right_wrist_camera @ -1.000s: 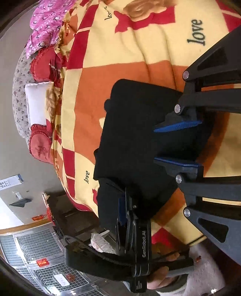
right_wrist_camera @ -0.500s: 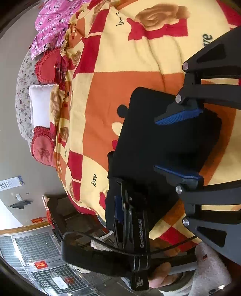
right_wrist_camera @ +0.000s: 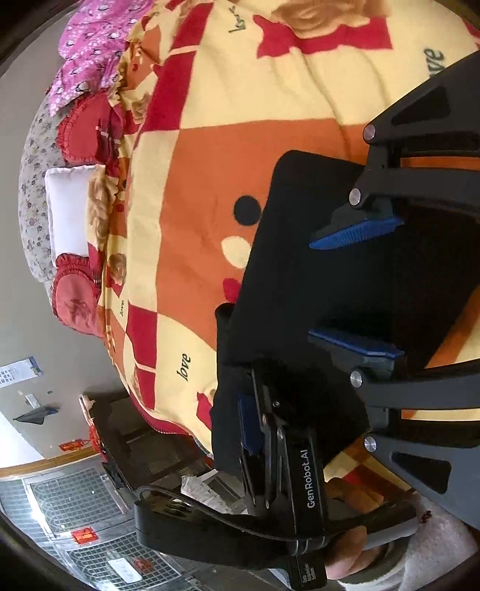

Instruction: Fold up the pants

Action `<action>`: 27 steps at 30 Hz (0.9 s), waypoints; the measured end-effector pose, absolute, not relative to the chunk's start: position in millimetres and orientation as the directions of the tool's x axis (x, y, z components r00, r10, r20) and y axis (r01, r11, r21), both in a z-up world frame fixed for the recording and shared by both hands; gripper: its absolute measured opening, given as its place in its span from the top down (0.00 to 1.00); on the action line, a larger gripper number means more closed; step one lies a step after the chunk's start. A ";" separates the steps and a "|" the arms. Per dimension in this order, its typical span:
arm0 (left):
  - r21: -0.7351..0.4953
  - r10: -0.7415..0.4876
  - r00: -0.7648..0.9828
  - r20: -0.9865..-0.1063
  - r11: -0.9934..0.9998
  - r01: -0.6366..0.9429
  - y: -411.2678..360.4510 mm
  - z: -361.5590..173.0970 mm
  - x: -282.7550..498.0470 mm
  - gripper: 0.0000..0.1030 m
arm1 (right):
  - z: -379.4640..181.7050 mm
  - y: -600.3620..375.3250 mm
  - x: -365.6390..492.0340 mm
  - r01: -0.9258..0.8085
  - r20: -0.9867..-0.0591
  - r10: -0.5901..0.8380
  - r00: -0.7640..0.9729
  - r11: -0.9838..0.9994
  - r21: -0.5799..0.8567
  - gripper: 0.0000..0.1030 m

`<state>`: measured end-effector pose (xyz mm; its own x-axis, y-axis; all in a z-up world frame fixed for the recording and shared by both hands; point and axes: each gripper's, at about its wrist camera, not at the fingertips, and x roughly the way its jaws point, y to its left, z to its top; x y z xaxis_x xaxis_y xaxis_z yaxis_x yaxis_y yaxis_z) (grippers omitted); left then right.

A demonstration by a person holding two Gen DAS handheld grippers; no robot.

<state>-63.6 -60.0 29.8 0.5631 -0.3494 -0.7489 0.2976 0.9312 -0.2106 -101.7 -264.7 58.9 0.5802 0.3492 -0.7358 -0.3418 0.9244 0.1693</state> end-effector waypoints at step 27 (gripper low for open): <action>-0.249 -0.272 0.620 -0.736 0.960 0.126 24.5 40.7 -96.2 0.36 | 50.5 -199.3 -85.8 -0.454 -0.761 0.401 0.510 0.877 0.158 0.45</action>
<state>-96.2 24.5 40.7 0.6201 -0.2721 -0.7359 0.1264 0.9603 -0.2486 -85.8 -199.3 50.5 0.5098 0.4014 -0.7609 -0.4542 0.8767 0.1581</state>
